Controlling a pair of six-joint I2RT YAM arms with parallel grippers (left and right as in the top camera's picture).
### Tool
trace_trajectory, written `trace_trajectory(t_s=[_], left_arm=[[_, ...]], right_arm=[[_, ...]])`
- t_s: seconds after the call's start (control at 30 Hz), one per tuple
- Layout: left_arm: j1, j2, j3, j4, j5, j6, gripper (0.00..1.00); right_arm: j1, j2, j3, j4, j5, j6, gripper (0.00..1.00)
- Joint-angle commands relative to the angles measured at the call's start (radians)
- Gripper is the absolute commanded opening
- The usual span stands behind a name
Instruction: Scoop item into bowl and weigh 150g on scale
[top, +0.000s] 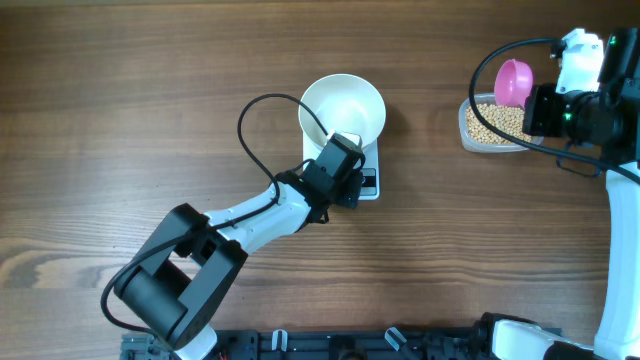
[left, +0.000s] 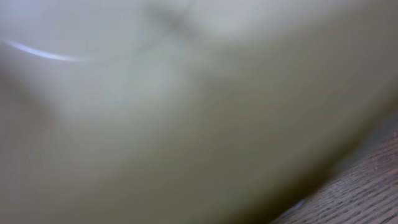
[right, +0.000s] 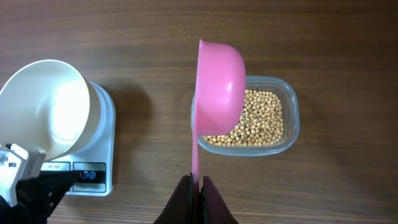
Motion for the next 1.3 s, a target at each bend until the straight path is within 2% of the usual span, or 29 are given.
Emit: trace_trajectory(t_s=[0.0, 1.27], left_arm=[[-0.001, 0.019, 0.005, -0.011, -0.035, 0.016, 0.04], [-0.001, 0.069, 0.005, -0.017, -0.035, 0.016, 0.04]], right_arm=[[-0.003, 0.008, -0.008, 0.002, 0.010, 0.011, 0.04], [-0.003, 0.008, -0.008, -0.010, 0.010, 0.014, 0.04]])
